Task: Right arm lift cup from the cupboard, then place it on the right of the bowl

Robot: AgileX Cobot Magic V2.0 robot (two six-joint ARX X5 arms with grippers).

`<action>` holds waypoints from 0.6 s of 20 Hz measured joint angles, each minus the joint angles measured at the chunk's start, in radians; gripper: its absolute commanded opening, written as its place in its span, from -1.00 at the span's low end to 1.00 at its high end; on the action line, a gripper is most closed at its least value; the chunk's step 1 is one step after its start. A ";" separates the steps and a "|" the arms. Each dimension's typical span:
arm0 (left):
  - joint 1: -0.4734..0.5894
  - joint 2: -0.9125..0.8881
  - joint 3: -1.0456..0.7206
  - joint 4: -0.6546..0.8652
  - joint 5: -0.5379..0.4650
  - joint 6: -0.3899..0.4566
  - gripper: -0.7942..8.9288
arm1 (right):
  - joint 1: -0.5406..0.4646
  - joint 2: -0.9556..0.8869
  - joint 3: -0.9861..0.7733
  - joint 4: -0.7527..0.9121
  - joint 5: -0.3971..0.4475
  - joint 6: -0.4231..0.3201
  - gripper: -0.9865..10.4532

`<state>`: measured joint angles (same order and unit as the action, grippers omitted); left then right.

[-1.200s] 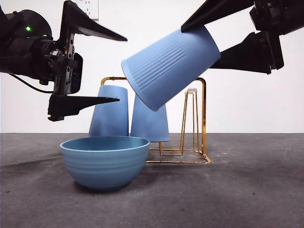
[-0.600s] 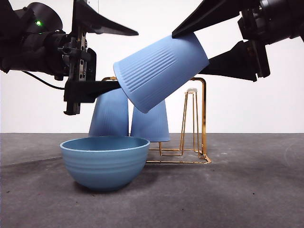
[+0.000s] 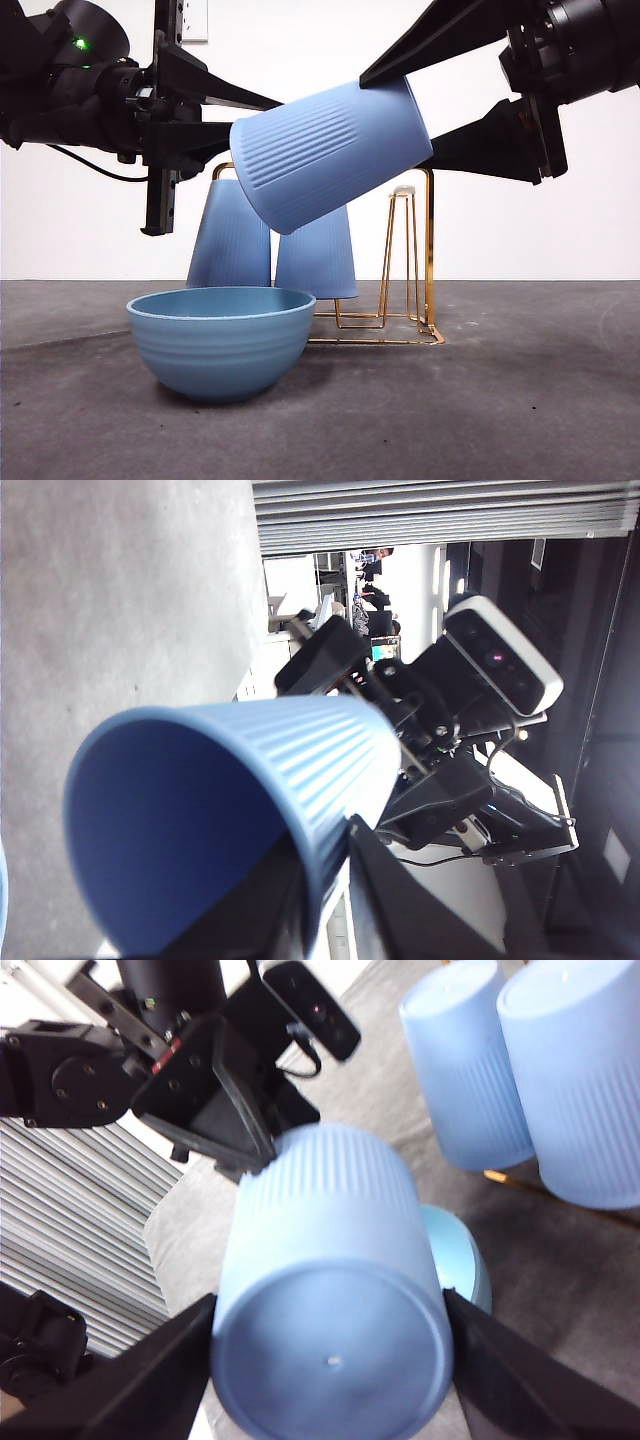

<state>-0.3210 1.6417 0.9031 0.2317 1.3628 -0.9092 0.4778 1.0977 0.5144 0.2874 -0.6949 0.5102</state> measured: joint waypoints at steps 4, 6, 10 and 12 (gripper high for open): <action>-0.001 0.000 0.001 0.043 -0.021 -0.004 -0.82 | -0.001 0.001 0.000 0.000 0.012 0.003 -0.11; -0.009 -0.001 0.000 0.091 -0.039 -0.026 -0.82 | -0.010 -0.002 0.000 0.001 0.019 0.004 -0.06; -0.022 -0.012 -0.001 0.101 -0.117 -0.057 -0.82 | -0.048 -0.043 0.002 -0.039 0.014 0.003 -0.03; -0.030 -0.012 -0.001 0.105 -0.120 -0.060 -0.82 | -0.079 -0.067 0.003 -0.109 0.014 0.003 -0.01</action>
<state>-0.3508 1.6299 0.9020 0.3363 1.2427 -0.9695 0.3985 1.0306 0.5171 0.1780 -0.6811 0.5129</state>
